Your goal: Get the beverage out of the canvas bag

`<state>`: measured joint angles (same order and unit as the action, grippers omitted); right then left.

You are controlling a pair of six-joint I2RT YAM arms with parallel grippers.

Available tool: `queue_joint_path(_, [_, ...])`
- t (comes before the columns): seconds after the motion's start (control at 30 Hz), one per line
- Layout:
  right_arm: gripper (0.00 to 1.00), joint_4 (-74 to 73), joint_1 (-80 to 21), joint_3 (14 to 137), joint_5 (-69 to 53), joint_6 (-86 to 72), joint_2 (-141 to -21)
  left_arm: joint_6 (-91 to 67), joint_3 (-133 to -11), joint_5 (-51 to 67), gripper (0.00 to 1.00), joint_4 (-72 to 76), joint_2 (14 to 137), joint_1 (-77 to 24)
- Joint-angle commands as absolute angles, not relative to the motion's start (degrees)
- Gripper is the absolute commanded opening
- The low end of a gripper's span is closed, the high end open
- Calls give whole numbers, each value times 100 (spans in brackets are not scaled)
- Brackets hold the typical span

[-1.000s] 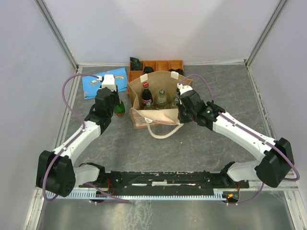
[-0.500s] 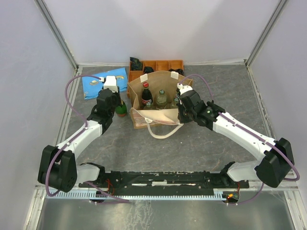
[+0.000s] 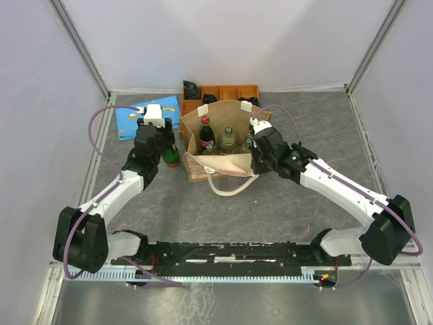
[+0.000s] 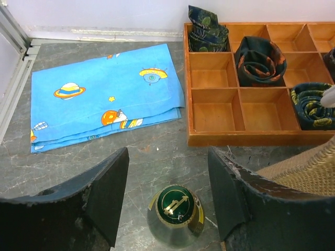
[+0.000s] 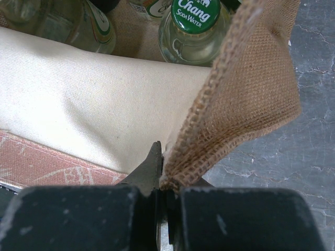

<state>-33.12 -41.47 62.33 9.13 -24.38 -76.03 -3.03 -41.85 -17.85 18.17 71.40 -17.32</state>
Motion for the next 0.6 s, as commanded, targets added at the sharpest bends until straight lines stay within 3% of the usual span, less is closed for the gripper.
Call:
queue_joint_path(0.0, [0,-3030,-4176,6336,756,-2422,-7445,-271,-4542,-1783,69,2097,6773,-1715])
queue_joint_path(0.27, [0,-3001,-4180,6239,865,-2367,-7232,455,-5743,-704,71,1412,6395,-2017])
queue_joint_path(0.43, [0,-2996,-4176,6240,892,-2385,-7226,966,-6877,604,71,509,6881,-2747])
queue_joint_path(0.57, [0,-2926,-4180,6181,905,-2478,-7203,1084,-6870,1466,73,846,7289,-3277])
